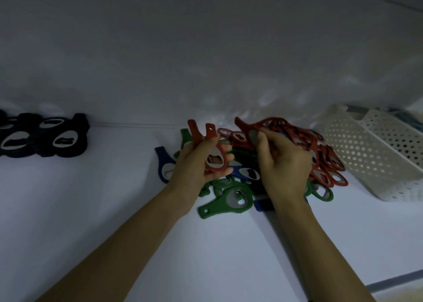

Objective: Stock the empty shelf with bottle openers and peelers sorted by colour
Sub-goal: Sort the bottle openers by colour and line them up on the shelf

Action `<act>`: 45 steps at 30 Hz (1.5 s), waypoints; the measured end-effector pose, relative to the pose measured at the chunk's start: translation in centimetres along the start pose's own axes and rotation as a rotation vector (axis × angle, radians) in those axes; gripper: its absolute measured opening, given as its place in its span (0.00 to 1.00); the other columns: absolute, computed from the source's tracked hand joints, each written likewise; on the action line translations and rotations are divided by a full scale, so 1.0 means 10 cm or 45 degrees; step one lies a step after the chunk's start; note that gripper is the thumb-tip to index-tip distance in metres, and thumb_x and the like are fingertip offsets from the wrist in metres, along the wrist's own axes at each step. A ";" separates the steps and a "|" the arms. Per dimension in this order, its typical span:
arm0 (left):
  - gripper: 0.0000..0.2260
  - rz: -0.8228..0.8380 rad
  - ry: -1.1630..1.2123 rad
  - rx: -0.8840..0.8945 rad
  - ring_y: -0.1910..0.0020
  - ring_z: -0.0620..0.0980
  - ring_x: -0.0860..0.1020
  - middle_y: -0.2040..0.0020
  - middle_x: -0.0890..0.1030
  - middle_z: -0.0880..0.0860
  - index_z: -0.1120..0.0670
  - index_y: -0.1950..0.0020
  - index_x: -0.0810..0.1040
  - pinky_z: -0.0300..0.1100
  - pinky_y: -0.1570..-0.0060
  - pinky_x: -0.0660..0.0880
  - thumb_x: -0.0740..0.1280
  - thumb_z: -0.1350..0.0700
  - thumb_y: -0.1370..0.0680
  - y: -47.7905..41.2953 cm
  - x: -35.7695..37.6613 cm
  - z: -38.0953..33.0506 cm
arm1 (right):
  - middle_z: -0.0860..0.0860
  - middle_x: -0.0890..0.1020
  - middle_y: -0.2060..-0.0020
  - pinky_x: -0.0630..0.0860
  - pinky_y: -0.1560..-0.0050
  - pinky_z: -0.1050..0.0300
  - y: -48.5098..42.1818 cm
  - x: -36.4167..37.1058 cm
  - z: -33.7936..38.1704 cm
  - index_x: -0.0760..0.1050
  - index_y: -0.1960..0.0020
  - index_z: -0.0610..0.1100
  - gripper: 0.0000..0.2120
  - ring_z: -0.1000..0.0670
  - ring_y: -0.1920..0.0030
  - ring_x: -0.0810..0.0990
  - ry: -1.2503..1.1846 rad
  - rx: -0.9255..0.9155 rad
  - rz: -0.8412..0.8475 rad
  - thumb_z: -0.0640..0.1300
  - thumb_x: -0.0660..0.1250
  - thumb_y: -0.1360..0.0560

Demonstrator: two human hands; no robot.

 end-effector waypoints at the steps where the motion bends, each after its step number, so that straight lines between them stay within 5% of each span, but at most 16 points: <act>1: 0.09 0.000 0.032 -0.026 0.58 0.50 0.84 0.56 0.85 0.54 0.55 0.48 0.77 0.43 0.62 0.81 0.62 0.52 0.22 -0.02 -0.01 0.00 | 0.50 0.84 0.67 0.73 0.64 0.59 0.01 -0.01 0.04 0.83 0.49 0.42 0.08 0.55 0.70 0.77 -0.057 -0.035 -0.108 0.42 0.67 0.23; 4: 0.19 0.028 0.101 -0.045 0.56 0.51 0.84 0.54 0.85 0.54 0.54 0.44 0.76 0.45 0.60 0.81 0.63 0.43 0.28 -0.01 -0.01 -0.03 | 0.51 0.85 0.64 0.75 0.57 0.56 0.06 0.03 0.14 0.83 0.50 0.41 0.08 0.58 0.66 0.78 -0.116 -0.292 -0.174 0.42 0.67 0.24; 7: 0.17 -0.058 0.033 0.008 0.56 0.48 0.83 0.55 0.84 0.51 0.53 0.39 0.76 0.44 0.58 0.79 0.68 0.51 0.27 0.00 -0.04 0.00 | 0.50 0.85 0.60 0.77 0.56 0.51 0.15 0.16 0.26 0.84 0.54 0.41 0.10 0.53 0.61 0.82 -0.293 -0.533 0.319 0.42 0.65 0.25; 10: 0.08 -0.237 -0.065 0.009 0.55 0.49 0.83 0.52 0.84 0.52 0.52 0.46 0.79 0.45 0.57 0.79 0.65 0.60 0.22 -0.03 -0.11 0.00 | 0.48 0.84 0.65 0.75 0.63 0.66 0.13 0.18 0.29 0.82 0.59 0.39 0.12 0.55 0.66 0.80 -0.526 -0.292 0.441 0.40 0.61 0.25; 13: 0.08 -0.175 -0.116 0.069 0.57 0.49 0.84 0.53 0.85 0.47 0.53 0.46 0.78 0.37 0.67 0.79 0.66 0.62 0.23 -0.02 -0.11 -0.02 | 0.48 0.83 0.64 0.69 0.63 0.68 0.00 0.10 0.09 0.81 0.55 0.41 0.11 0.54 0.64 0.78 -0.117 -0.079 0.211 0.43 0.62 0.23; 16: 0.10 -0.162 -0.116 0.099 0.58 0.50 0.84 0.54 0.85 0.49 0.52 0.47 0.78 0.36 0.70 0.77 0.68 0.64 0.25 -0.01 -0.09 -0.01 | 0.46 0.81 0.45 0.68 0.42 0.53 -0.06 0.08 -0.21 0.76 0.39 0.44 0.15 0.45 0.44 0.77 0.468 0.118 0.473 0.48 0.63 0.23; 21: 0.12 -0.155 -0.090 0.092 0.58 0.51 0.84 0.56 0.85 0.50 0.53 0.47 0.78 0.37 0.70 0.78 0.68 0.67 0.26 -0.01 -0.09 -0.01 | 0.48 0.83 0.59 0.59 0.47 0.52 -0.06 0.08 -0.24 0.81 0.51 0.50 0.10 0.45 0.55 0.78 0.655 0.099 0.515 0.45 0.60 0.22; 26: 0.06 -0.211 -0.021 0.019 0.57 0.51 0.84 0.52 0.84 0.52 0.54 0.47 0.78 0.36 0.70 0.78 0.67 0.59 0.23 -0.03 -0.09 -0.01 | 0.47 0.83 0.67 0.75 0.55 0.49 -0.03 0.05 -0.05 0.83 0.54 0.43 0.07 0.45 0.68 0.79 0.292 0.006 0.129 0.42 0.66 0.24; 29: 0.07 -0.223 0.100 -0.049 0.58 0.53 0.84 0.52 0.84 0.57 0.57 0.45 0.77 0.37 0.71 0.78 0.64 0.57 0.21 -0.04 -0.10 -0.01 | 0.48 0.85 0.61 0.79 0.58 0.46 0.01 0.05 0.05 0.83 0.49 0.41 0.08 0.49 0.65 0.82 0.004 0.038 -0.056 0.42 0.67 0.24; 31: 0.10 -0.212 0.117 -0.064 0.56 0.53 0.84 0.51 0.83 0.58 0.57 0.43 0.76 0.39 0.69 0.79 0.64 0.55 0.21 -0.04 -0.09 -0.01 | 0.48 0.85 0.58 0.79 0.57 0.46 0.04 0.08 0.11 0.82 0.49 0.40 0.09 0.50 0.61 0.83 -0.132 -0.136 0.010 0.42 0.66 0.24; 34: 0.10 -0.177 0.087 -0.024 0.55 0.50 0.83 0.53 0.84 0.55 0.55 0.44 0.79 0.43 0.61 0.79 0.64 0.52 0.22 -0.03 -0.08 0.00 | 0.48 0.84 0.51 0.78 0.49 0.49 0.15 0.20 0.23 0.83 0.50 0.39 0.08 0.50 0.52 0.82 -0.301 -0.420 0.421 0.37 0.69 0.28; 38: 0.08 -0.191 -0.174 0.118 0.53 0.49 0.83 0.52 0.83 0.52 0.51 0.44 0.78 0.44 0.56 0.79 0.66 0.56 0.23 -0.03 -0.10 0.02 | 0.51 0.84 0.56 0.78 0.52 0.62 0.11 0.19 0.24 0.83 0.54 0.41 0.09 0.56 0.54 0.82 -0.694 -0.106 0.433 0.38 0.64 0.29; 41: 0.09 -0.120 -0.267 0.231 0.56 0.45 0.83 0.51 0.82 0.51 0.50 0.44 0.76 0.36 0.65 0.78 0.68 0.58 0.24 -0.02 -0.09 0.02 | 0.49 0.83 0.54 0.78 0.52 0.57 0.02 0.15 0.06 0.80 0.48 0.42 0.11 0.53 0.53 0.81 -0.353 0.053 0.329 0.40 0.63 0.26; 45: 0.11 -0.155 -0.453 0.363 0.60 0.42 0.83 0.56 0.82 0.46 0.48 0.47 0.76 0.35 0.68 0.78 0.69 0.61 0.25 -0.04 -0.10 0.06 | 0.47 0.71 0.31 0.61 0.33 0.51 -0.05 0.28 -0.17 0.66 0.28 0.45 0.23 0.45 0.32 0.68 0.450 -0.030 0.795 0.46 0.61 0.22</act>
Point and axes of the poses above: each hand's wrist, its own y-axis away from the middle knuckle, its own x-axis out of the palm, z = x × y, the point moved 1 cm from there along -y, towards the middle knuckle
